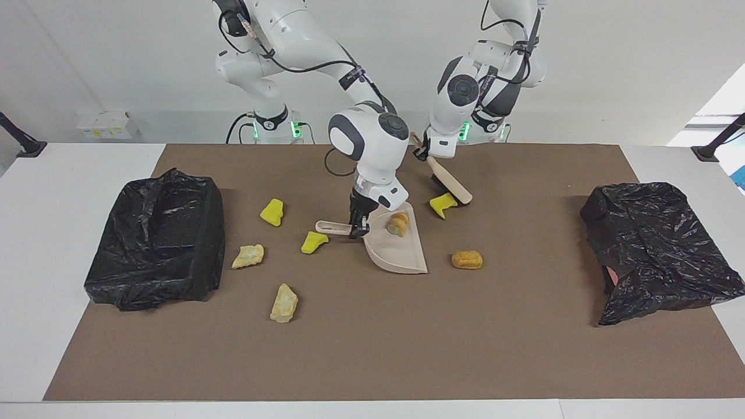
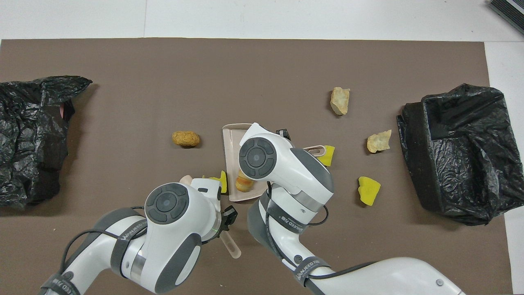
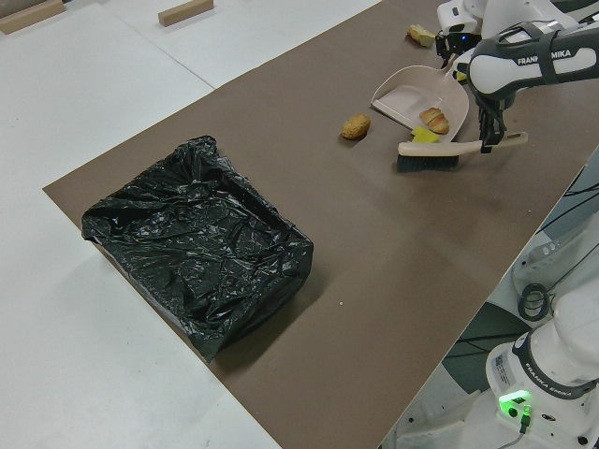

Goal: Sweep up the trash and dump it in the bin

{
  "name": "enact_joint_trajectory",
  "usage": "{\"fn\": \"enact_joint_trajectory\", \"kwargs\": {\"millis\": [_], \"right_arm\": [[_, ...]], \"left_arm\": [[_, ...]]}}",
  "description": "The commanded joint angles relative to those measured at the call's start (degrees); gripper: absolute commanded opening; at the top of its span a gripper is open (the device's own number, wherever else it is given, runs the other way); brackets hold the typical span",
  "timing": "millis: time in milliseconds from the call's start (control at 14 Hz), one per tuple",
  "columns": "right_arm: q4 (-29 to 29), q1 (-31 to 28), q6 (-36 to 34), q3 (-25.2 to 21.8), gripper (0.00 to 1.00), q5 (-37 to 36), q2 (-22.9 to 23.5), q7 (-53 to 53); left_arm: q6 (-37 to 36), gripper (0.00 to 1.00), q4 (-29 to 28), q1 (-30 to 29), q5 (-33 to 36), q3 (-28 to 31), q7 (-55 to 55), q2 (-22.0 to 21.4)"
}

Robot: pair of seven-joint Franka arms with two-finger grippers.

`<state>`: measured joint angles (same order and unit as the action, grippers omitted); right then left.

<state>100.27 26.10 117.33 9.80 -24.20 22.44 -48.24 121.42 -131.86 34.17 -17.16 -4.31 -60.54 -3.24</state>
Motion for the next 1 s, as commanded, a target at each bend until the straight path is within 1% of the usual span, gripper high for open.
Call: {"fn": "enact_joint_trajectory", "kwargs": {"millis": [0,143,214,429,571,643,786,929], "right_arm": [[1.42,-0.61,1.06,0.3,0.0,-1.47,-0.73,-1.68],[1.42,-0.52,1.05,0.3,0.0,-1.47,-0.73,-1.68],[1.42,-0.61,1.06,0.3,0.0,-1.47,-0.73,-1.6],[1.33,-0.61,1.06,0.3,0.0,-1.47,-0.65,-1.51],[1.24,-0.78,1.23,0.3,0.0,-1.47,-0.56,-0.98],[1.15,-0.78,1.58,0.3,0.0,-1.03,-0.47,-0.89],[1.15,-1.22,2.28,0.3,0.0,-0.59,-0.29,-0.63],[0.89,-1.31,2.29,0.3,0.0,-0.59,-0.21,-0.54]], "left_arm": [[3.01,0.0,4.24,0.46,-1.11,0.09,7.68,3.85],[4.17,0.0,4.68,0.72,-1.56,0.09,17.33,4.2],[3.48,0.0,5.73,0.81,-1.56,0.09,21.21,4.38],[-1.78,0.0,8.72,-0.32,0.37,0.79,21.96,4.3],[-6.53,0.0,10.3,-4.35,4.14,0.79,22.57,3.59],[-7.94,0.0,10.57,-5.33,5.29,0.88,22.66,3.15],[-8.48,0.0,10.83,-7.79,7.31,0.88,22.92,1.84],[-9.18,0.0,12.06,-11.47,11.61,0.88,25.71,1.57]]}}
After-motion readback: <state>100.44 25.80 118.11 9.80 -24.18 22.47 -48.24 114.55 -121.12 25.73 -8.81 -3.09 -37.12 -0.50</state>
